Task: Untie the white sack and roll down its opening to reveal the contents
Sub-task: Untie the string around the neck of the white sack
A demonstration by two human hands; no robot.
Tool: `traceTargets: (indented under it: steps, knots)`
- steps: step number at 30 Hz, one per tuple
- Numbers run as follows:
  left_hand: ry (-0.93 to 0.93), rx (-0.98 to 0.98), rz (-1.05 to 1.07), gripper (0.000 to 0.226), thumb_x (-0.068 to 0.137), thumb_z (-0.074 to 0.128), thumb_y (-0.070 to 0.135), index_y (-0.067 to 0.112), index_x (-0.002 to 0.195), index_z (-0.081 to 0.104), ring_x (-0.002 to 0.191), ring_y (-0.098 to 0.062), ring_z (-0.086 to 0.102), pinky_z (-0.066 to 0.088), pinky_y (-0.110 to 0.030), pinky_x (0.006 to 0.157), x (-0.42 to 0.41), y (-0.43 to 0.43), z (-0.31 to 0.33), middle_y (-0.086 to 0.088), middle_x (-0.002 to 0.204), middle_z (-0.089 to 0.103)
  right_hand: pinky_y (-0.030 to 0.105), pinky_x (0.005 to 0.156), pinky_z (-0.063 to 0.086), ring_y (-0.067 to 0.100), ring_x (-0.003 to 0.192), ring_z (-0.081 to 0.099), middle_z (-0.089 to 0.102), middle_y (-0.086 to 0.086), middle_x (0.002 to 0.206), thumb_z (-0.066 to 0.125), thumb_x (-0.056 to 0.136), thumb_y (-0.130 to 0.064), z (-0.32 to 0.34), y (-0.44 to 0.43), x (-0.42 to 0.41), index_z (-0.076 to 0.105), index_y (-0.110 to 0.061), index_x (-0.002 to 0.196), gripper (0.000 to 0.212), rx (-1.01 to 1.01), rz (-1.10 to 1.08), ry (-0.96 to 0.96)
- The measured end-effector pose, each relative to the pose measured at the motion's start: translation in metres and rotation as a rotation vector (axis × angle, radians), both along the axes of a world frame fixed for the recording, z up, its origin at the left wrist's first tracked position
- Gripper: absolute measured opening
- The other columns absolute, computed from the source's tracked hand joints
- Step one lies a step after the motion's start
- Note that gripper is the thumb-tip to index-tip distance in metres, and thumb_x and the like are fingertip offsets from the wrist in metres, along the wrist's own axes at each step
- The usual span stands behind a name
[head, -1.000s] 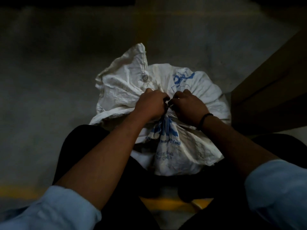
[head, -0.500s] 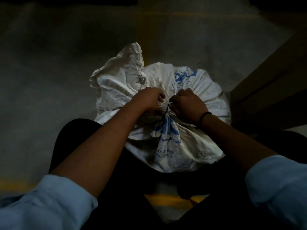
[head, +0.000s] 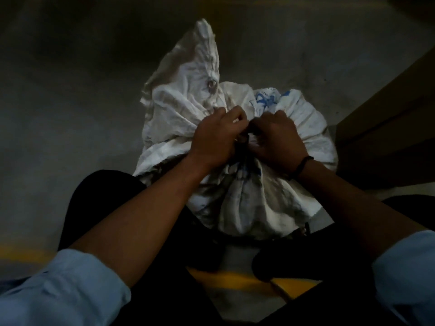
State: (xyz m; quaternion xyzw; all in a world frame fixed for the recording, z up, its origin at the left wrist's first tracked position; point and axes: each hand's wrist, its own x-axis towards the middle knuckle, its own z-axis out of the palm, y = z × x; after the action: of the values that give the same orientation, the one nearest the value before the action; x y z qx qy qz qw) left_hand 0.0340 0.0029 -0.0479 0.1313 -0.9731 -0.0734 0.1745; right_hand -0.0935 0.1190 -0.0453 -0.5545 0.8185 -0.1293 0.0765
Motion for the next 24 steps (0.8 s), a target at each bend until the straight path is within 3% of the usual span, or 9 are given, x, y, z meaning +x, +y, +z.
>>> traceTargets:
  steps: [3,6,8,13,17,20,24]
  knots:
    - [0.256,-0.188,-0.052,0.008,0.093,0.06,0.019,0.013,0.09,0.065,0.081,-0.027,0.054,0.037,-0.036,0.058,0.005,-0.006,-0.001,-0.003,0.104,0.067,0.04,0.075,0.037,0.028,0.089,0.051,0.06,0.001,0.091,0.063,0.077,-0.037,0.012,0.005,-0.001,0.064,-0.025,0.097,0.023,-0.171,0.006,0.095]
    - [0.293,-0.16,0.003,0.01,0.097,0.058,0.019,0.015,0.091,0.065,0.079,-0.028,0.056,0.041,-0.037,0.058,0.006,-0.003,-0.023,-0.007,0.098,0.066,0.039,0.075,0.035,0.028,0.089,0.052,0.06,0.003,0.092,0.062,0.079,-0.035,0.001,0.008,0.004,0.064,-0.023,0.098,0.023,-0.149,0.009,0.104]
    - [0.183,-0.05,0.12,0.003,0.093,0.06,0.018,0.019,0.096,0.061,0.079,-0.027,0.056,0.044,-0.039,0.057,0.006,0.009,-0.042,-0.007,0.099,0.062,0.041,0.075,0.039,0.03,0.088,0.054,0.06,0.005,0.091,0.06,0.079,-0.034,-0.012,0.007,0.005,0.064,-0.021,0.097,0.022,-0.082,0.021,0.064]
    - [0.013,0.291,0.359,0.034,0.071,0.071,0.028,0.02,0.099,0.054,0.084,-0.027,0.057,0.044,-0.036,0.059,0.0,0.028,-0.061,-0.007,0.108,0.05,0.04,0.075,0.048,0.029,0.085,0.059,0.068,0.006,0.088,0.062,0.083,-0.036,-0.01,0.008,-0.013,0.073,-0.023,0.097,0.022,-0.027,0.034,-0.143]
    - [0.131,0.574,0.345,0.035,0.066,0.076,0.031,0.021,0.095,0.057,0.089,-0.016,0.058,0.048,-0.027,0.07,-0.003,0.03,-0.061,-0.001,0.108,0.048,0.035,0.071,0.048,0.024,0.078,0.063,0.068,0.006,0.081,0.073,0.08,-0.029,-0.011,0.011,-0.017,0.075,-0.019,0.089,0.014,-0.116,-0.001,-0.226]
    - [0.245,0.768,0.282,0.029,0.07,0.08,0.019,0.015,0.093,0.063,0.088,-0.006,0.057,0.048,-0.016,0.074,0.002,0.028,-0.067,-0.002,0.103,0.05,0.034,0.069,0.048,0.022,0.076,0.062,0.066,0.004,0.078,0.074,0.077,-0.027,-0.015,0.016,-0.016,0.073,-0.018,0.082,0.01,-0.141,0.0,-0.221]
    - [0.333,0.944,0.223,0.024,0.073,0.081,0.007,0.004,0.094,0.07,0.091,-0.018,0.062,0.051,-0.021,0.079,0.009,0.022,-0.073,-0.015,0.1,0.055,0.033,0.069,0.042,0.024,0.077,0.057,0.061,0.004,0.076,0.071,0.078,-0.019,-0.014,0.02,-0.008,0.069,-0.015,0.075,0.005,-0.162,0.115,-0.155]
